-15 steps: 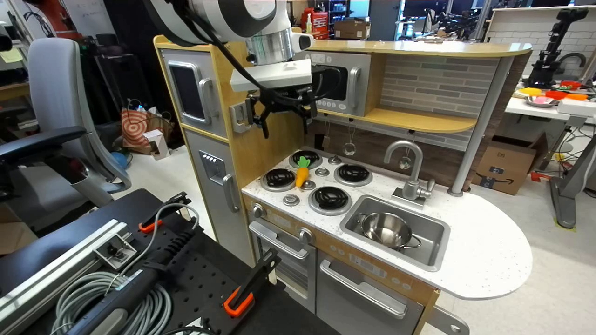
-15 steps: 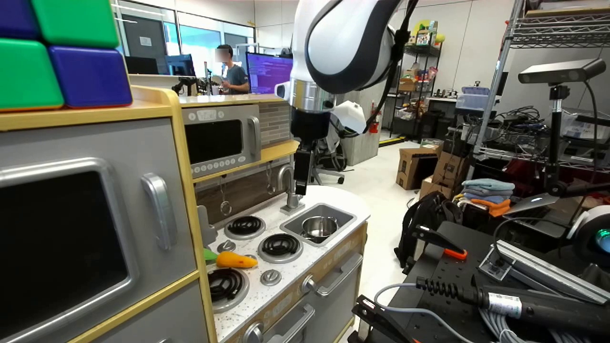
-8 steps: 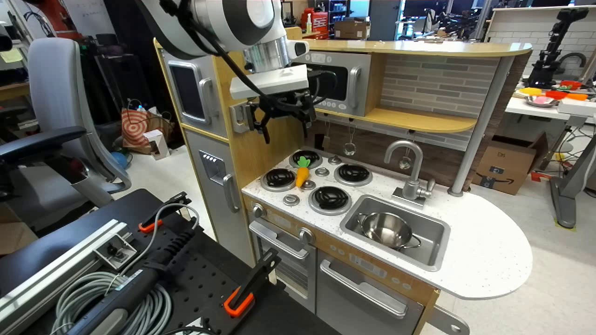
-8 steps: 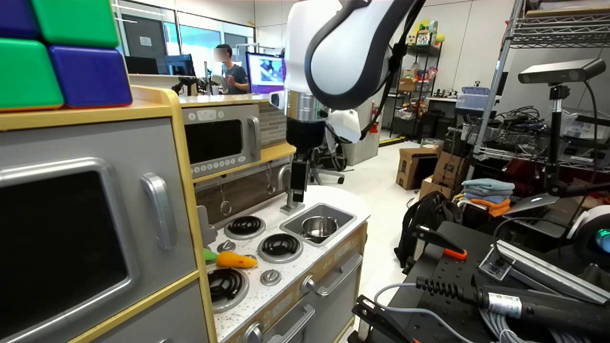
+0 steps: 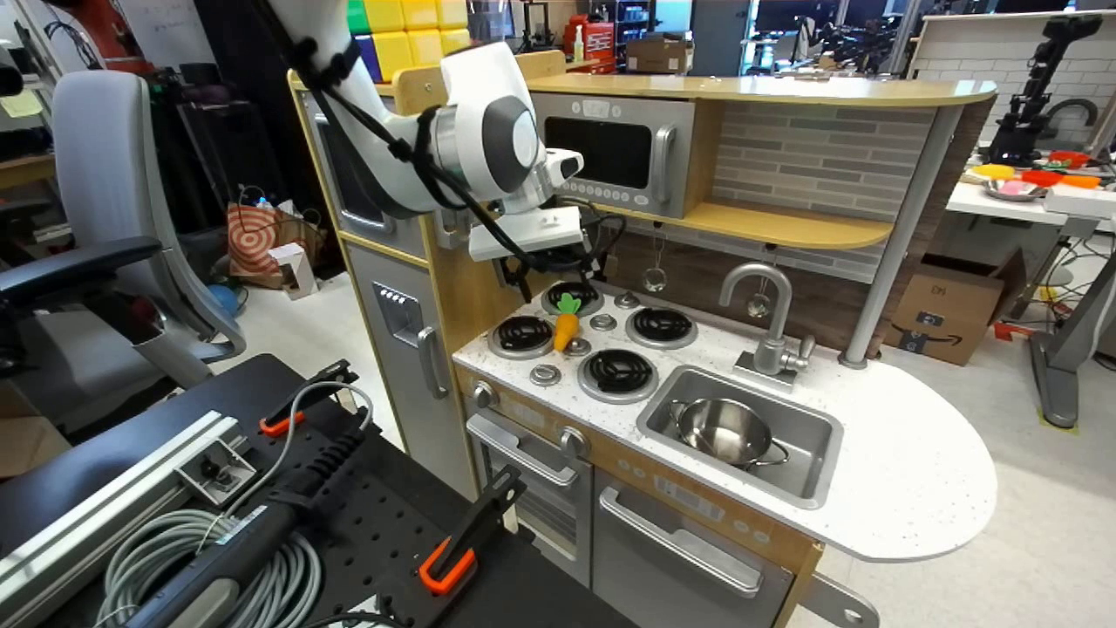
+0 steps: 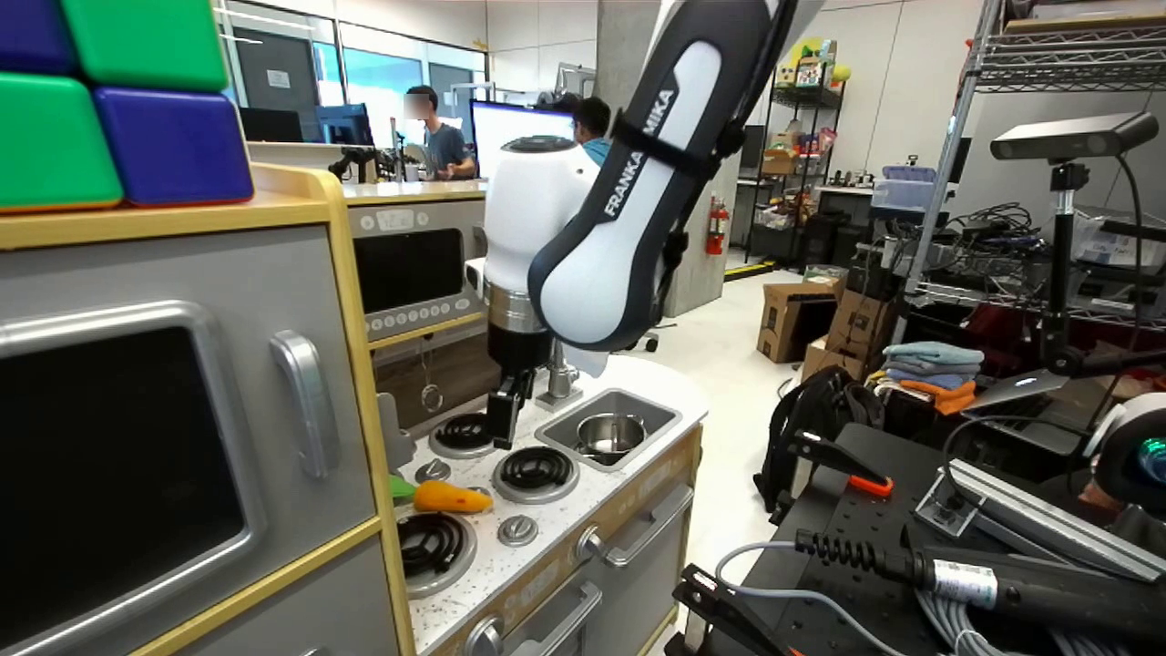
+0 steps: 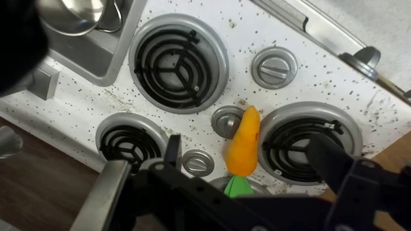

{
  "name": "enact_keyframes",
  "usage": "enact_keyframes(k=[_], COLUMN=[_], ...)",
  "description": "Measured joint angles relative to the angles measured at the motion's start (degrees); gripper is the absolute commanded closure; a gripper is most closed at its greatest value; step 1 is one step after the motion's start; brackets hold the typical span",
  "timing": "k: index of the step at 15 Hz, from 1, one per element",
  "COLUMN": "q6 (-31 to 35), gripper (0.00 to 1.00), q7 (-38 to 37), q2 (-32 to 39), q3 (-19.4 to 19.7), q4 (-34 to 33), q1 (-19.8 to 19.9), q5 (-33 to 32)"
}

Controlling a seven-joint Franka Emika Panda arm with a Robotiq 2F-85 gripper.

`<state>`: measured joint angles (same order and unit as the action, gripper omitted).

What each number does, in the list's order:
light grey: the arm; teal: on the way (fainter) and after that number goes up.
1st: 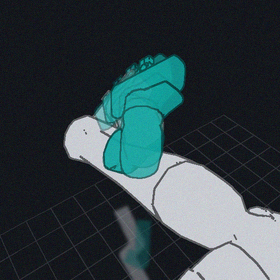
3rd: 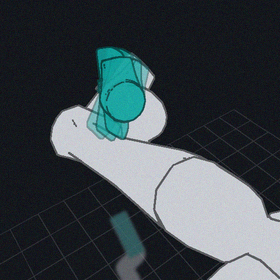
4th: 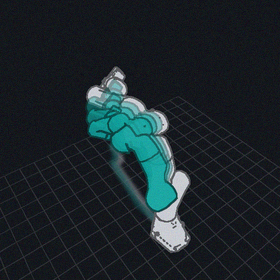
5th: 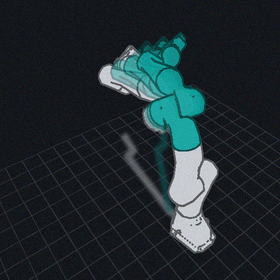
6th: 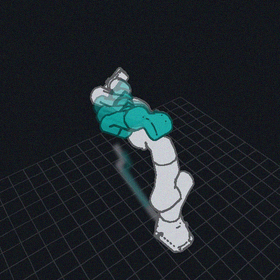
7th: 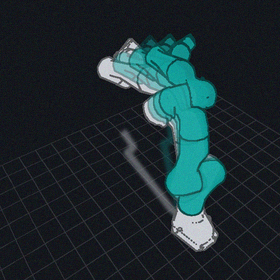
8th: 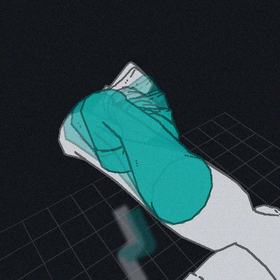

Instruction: Remove the carrot from the stove and place it inside the pot in the sink

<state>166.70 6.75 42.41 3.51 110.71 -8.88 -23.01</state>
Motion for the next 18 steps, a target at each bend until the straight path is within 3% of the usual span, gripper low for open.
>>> enact_keyframes(k=[6, 12, 15, 18], q6=[-8.57, -20.89, -24.7, -25.54], gripper=[0.0, 0.0, 0.0, 0.0], q7=[-0.28, -0.89, -1.34, -1.59], q2=[14.04, 22.45, 26.74, 28.27], q3=[-3.02, -4.43, -4.33, -4.32], q4=[-19.94, -36.34, -42.48, -44.52], q1=[0.3, 1.12, 1.19, 1.06], q5=[9.74, 13.59, 13.6, 13.54])
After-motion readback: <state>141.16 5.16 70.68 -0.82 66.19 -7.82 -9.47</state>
